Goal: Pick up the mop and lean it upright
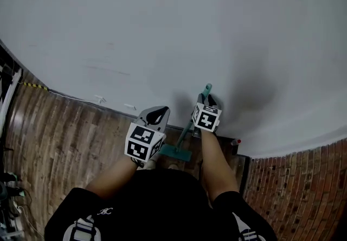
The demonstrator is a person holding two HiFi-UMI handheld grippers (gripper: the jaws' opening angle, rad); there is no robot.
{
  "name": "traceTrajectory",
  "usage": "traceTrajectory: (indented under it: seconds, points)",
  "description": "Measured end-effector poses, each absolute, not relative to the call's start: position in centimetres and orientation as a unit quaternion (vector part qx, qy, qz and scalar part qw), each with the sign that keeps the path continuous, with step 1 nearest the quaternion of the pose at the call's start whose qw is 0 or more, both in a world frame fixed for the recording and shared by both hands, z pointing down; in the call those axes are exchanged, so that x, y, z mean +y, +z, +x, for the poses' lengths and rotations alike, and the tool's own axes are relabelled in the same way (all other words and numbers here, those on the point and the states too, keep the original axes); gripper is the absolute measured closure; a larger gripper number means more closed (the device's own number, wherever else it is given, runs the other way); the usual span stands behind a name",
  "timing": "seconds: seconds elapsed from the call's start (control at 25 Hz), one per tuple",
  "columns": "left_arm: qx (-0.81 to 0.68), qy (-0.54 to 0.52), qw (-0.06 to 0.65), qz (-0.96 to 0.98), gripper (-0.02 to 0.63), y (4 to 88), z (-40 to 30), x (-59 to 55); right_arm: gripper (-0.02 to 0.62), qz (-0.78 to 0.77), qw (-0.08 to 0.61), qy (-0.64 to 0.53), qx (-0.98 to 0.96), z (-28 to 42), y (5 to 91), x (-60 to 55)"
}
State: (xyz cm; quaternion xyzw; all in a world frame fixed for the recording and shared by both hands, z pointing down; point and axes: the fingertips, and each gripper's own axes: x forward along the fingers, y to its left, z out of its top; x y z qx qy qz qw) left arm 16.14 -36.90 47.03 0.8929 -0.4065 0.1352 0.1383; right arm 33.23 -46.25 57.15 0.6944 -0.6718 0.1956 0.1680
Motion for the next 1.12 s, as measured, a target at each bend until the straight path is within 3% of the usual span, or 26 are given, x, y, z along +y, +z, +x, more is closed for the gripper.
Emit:
traceTrajectory:
  seconds: [0.2, 0.68, 1.12]
  points:
    - [-0.426, 0.137, 0.141, 0.883, 0.609, 47.1, 15.1, -36.5, 0.488, 0.711, 0.176, 0.176, -0.658, 33.0, 57.4, -46.6]
    - [-0.428, 0.142, 0.155, 0.879, 0.609, 48.9, 15.0, -35.9, 0.489, 0.688, 0.125, 0.153, -0.698, 30.5, 55.7, -40.1]
    - [-0.392, 0.154, 0.159, 0.893, 0.609, 50.4, 16.7, -35.6, 0.489, 0.672, 0.126, 0.129, -0.718, 30.2, 54.7, -33.6]
